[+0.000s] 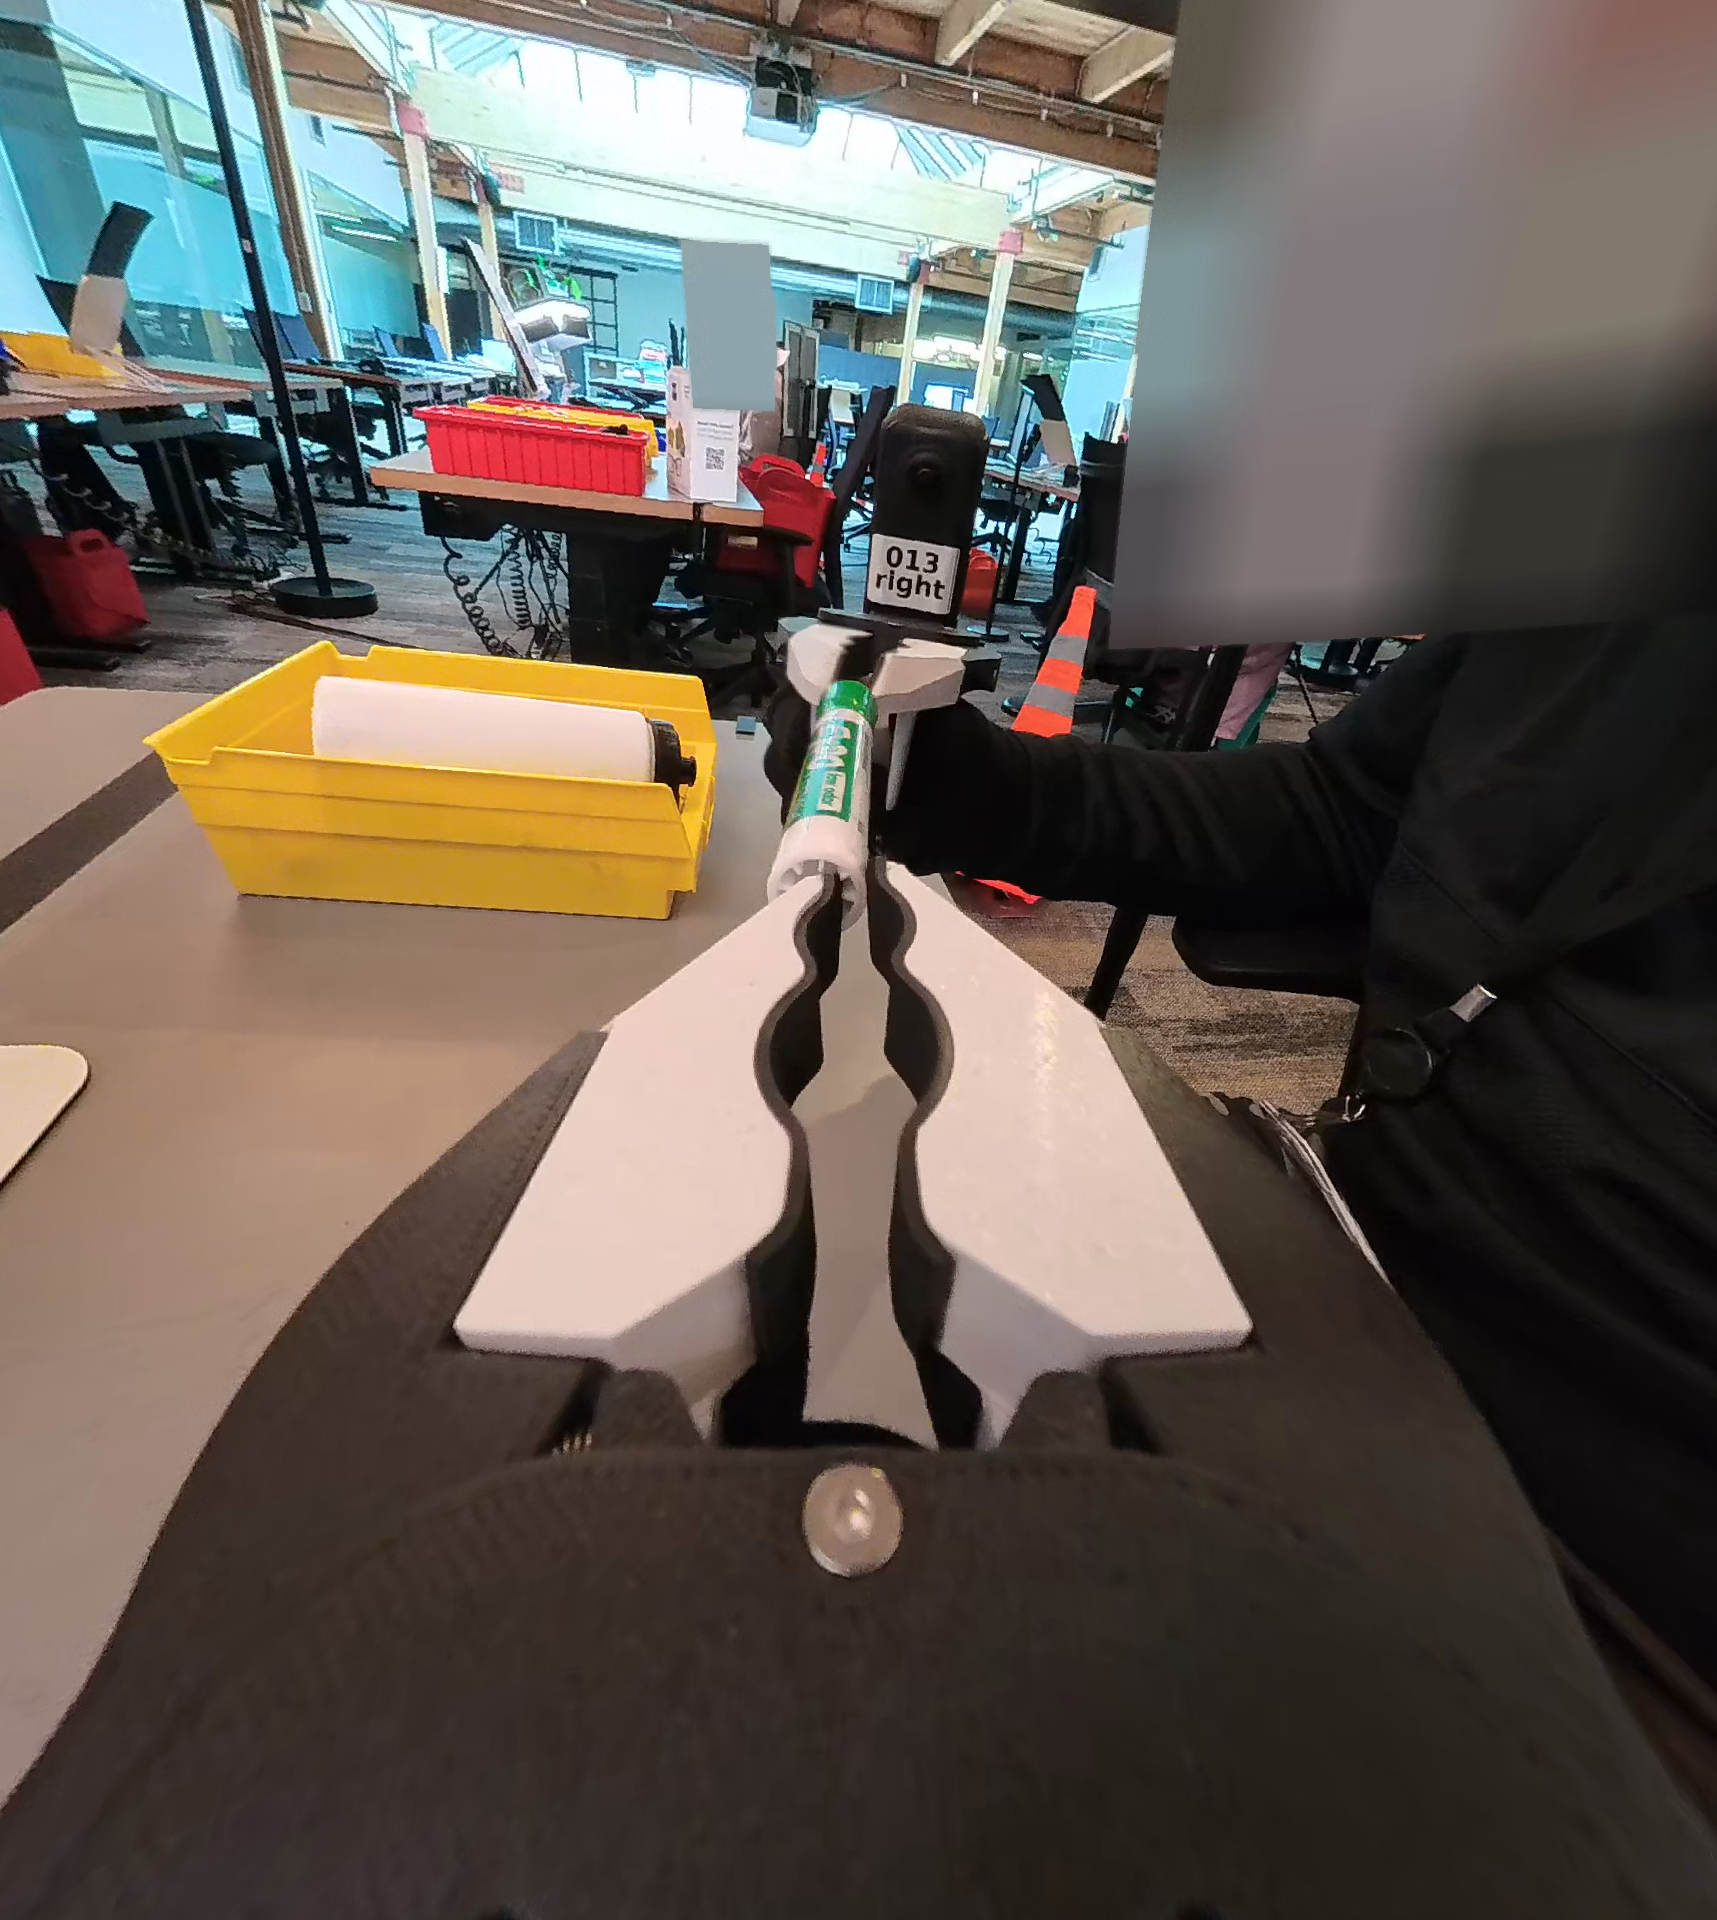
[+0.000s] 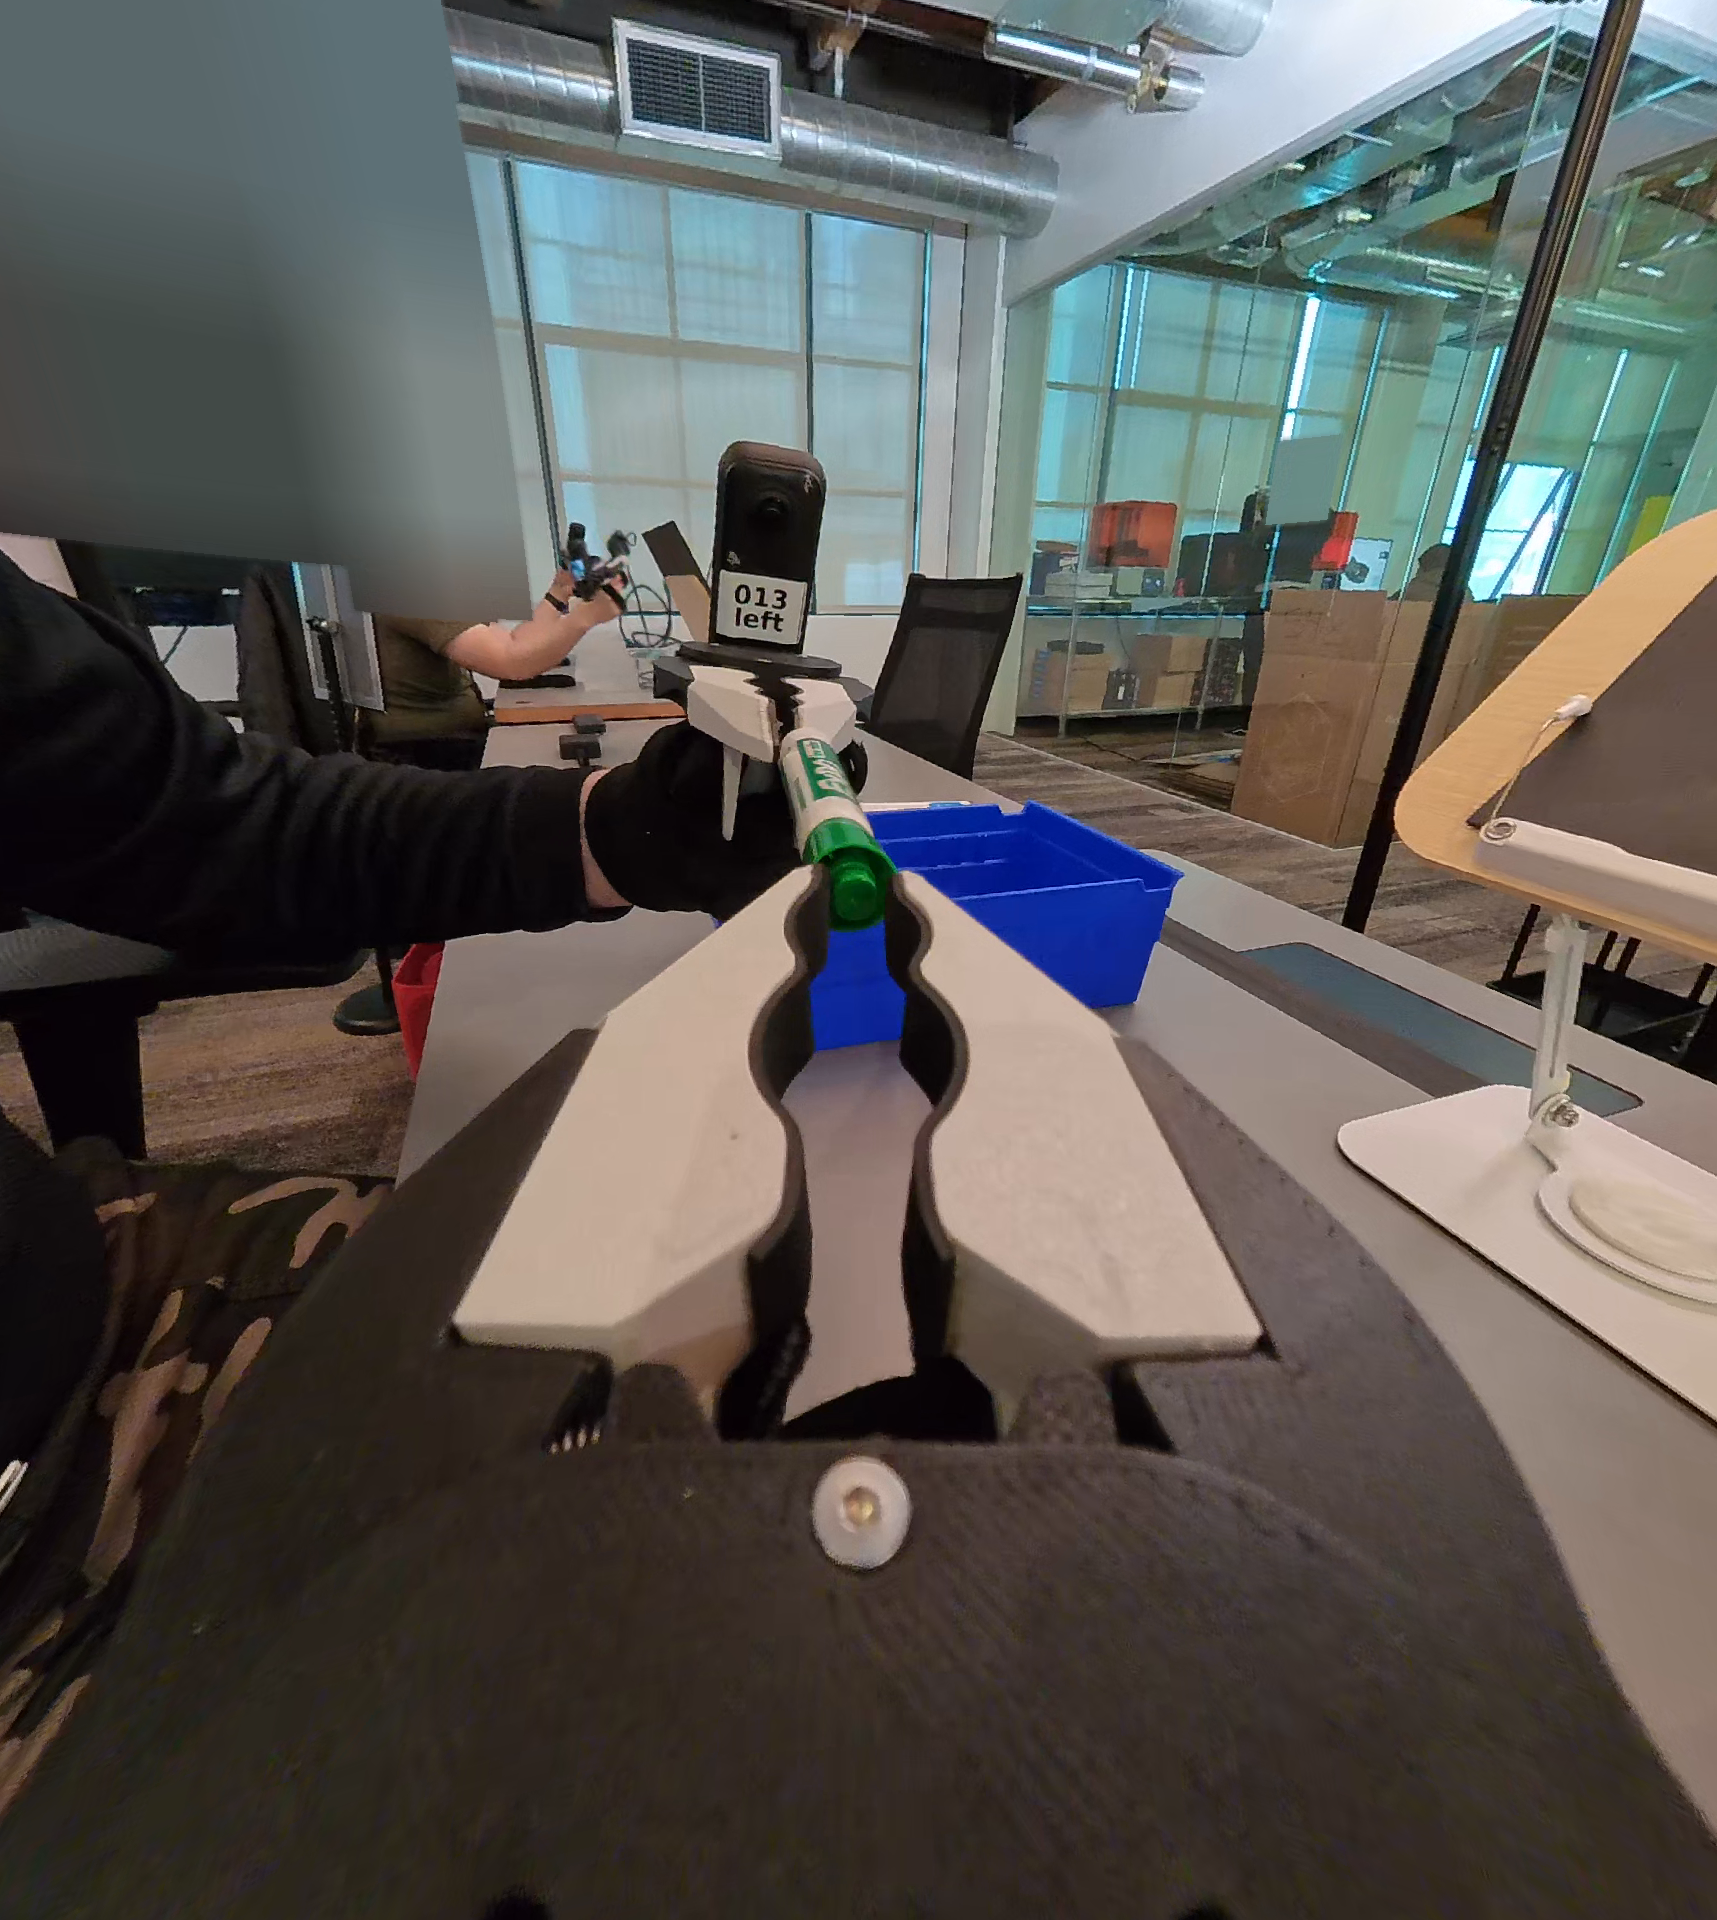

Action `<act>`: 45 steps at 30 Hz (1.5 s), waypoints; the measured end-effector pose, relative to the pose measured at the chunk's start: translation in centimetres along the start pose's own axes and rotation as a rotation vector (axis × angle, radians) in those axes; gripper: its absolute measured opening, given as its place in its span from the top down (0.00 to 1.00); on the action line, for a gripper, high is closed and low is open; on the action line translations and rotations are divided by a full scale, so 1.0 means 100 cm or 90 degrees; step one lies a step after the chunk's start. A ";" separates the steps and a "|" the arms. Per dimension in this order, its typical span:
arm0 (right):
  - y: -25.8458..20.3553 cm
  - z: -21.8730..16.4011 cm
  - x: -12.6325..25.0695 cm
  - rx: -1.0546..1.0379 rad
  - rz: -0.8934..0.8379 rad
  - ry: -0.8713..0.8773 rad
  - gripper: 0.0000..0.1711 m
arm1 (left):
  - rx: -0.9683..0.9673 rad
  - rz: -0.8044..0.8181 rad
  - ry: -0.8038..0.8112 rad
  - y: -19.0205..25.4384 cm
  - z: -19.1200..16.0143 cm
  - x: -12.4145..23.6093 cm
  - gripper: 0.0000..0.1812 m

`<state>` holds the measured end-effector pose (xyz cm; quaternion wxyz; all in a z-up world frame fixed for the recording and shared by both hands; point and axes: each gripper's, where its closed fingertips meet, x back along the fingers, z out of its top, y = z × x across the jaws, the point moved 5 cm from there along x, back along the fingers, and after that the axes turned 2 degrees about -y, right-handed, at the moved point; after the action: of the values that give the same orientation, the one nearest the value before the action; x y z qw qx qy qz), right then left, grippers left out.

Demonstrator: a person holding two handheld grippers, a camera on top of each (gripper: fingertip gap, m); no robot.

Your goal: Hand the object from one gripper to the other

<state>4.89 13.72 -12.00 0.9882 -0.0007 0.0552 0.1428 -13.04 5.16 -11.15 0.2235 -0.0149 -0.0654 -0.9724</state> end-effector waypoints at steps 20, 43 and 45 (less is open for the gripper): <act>-0.005 -0.004 -0.003 -0.037 0.047 0.004 0.96 | 0.010 -0.010 0.025 -0.001 0.004 0.004 0.98; -0.001 -0.004 -0.001 -0.043 0.035 0.010 0.97 | 0.060 -0.018 0.050 -0.010 -0.006 0.000 0.98; -0.001 -0.003 -0.001 -0.043 0.033 0.013 0.96 | 0.063 -0.018 0.049 -0.010 -0.008 -0.001 0.98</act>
<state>4.79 13.62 -12.30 0.9830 -0.0341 0.0606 0.1702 -13.43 6.03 -12.04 0.2127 0.0341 -0.1049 -0.9709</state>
